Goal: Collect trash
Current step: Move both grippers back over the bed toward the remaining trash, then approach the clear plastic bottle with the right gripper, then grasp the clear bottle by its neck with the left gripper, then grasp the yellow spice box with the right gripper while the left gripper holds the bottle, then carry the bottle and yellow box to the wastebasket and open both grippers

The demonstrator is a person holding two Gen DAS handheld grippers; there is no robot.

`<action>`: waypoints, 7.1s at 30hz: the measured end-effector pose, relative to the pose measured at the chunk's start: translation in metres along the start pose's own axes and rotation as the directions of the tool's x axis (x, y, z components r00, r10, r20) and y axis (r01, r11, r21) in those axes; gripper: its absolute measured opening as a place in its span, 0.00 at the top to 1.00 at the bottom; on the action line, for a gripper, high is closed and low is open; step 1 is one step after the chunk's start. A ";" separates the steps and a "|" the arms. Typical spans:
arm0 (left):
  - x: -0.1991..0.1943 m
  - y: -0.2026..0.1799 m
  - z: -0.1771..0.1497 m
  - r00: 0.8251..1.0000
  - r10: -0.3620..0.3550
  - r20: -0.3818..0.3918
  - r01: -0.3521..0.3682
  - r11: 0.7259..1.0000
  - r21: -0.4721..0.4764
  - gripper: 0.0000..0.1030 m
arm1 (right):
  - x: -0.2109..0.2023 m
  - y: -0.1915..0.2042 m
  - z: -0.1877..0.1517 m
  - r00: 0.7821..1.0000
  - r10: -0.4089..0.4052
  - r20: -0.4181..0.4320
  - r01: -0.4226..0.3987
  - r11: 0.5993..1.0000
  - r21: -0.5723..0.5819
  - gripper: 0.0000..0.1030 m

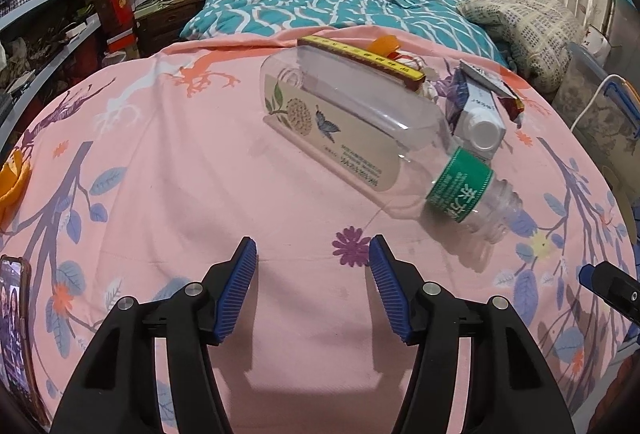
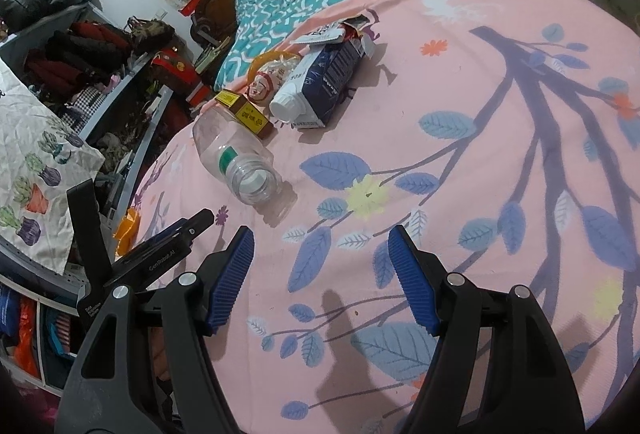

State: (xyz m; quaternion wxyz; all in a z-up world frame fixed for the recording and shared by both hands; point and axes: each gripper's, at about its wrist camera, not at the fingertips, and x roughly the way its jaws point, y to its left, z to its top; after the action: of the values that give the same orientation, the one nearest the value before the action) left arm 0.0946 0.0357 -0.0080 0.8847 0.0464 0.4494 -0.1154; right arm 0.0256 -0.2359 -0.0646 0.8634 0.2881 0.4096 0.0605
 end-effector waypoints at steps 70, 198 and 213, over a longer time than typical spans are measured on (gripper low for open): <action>0.007 0.057 0.000 0.991 -0.132 0.009 0.132 0.982 -0.136 0.09 | 0.031 0.039 0.012 0.997 -0.026 0.074 0.047 0.951 -0.305 0.25; -0.033 0.005 -0.015 1.000 -0.028 -0.005 0.028 0.999 -0.044 0.40 | 0.022 0.027 -0.021 0.999 0.034 -0.043 -0.049 0.913 -0.406 0.75; -0.057 -0.190 -0.001 0.919 -0.381 -0.098 0.388 0.836 0.388 0.40 | -0.094 -0.104 -0.001 0.961 -0.051 0.270 0.078 0.993 -0.091 0.75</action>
State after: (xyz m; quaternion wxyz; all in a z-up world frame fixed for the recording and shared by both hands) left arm 0.0150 -0.1388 0.0413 0.8111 0.1361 0.4236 -0.3797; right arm -0.0505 -0.3537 -0.0590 0.9258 0.2360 0.2950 0.0135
